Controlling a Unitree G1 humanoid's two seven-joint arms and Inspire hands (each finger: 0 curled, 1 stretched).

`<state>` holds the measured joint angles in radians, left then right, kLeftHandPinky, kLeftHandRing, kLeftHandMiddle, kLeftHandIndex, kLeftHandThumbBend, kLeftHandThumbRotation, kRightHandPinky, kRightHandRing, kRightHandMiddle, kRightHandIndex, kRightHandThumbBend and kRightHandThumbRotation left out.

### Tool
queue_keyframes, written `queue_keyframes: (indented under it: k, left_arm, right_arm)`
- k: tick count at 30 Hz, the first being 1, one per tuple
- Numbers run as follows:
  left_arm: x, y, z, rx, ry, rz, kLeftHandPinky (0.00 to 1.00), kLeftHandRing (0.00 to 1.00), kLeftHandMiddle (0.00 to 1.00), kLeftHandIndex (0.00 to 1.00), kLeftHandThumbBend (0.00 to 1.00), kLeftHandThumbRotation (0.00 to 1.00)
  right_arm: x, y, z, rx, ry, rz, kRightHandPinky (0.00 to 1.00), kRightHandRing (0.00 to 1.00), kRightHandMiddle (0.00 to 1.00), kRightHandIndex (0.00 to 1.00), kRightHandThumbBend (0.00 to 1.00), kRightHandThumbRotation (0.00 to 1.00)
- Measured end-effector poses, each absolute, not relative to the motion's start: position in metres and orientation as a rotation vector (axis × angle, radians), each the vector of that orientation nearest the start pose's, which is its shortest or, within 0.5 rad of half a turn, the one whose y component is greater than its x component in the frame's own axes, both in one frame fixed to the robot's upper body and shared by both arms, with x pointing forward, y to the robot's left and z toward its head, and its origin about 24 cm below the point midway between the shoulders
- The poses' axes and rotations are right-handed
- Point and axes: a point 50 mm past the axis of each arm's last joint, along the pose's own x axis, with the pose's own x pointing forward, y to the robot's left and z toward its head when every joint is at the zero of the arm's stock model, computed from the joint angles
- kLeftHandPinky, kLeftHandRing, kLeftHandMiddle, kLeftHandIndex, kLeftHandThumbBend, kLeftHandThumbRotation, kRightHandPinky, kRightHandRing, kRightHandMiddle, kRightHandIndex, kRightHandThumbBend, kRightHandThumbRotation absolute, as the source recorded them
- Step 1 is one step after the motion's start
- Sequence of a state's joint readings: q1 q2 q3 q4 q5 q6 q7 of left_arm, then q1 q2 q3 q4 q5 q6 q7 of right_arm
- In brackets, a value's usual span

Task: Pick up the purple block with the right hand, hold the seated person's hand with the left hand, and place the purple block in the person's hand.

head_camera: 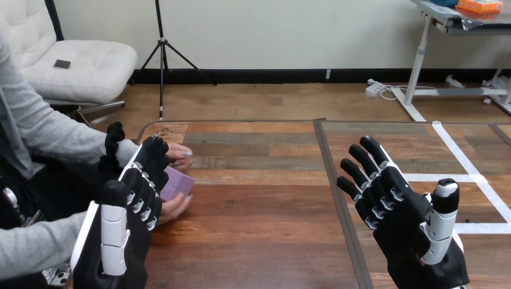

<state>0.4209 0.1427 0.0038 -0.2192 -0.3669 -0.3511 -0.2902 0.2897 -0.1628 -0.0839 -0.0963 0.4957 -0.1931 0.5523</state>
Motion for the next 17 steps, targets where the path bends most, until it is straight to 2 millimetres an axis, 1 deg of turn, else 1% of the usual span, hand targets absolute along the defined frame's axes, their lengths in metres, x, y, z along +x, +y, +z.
queue_keyframes:
  k: [17]
  left_arm:
    - [0.1646, 0.1855, 0.0479, -0.187, -0.204, -0.143, 1.00, 0.95, 0.93, 0.91, 0.78, 1.00]
  right_arm:
    - [0.1857, -0.1965, 0.0346, 0.259, -0.156, 0.355, 1.00, 1.00, 1.00, 1.00, 1.00, 1.00]
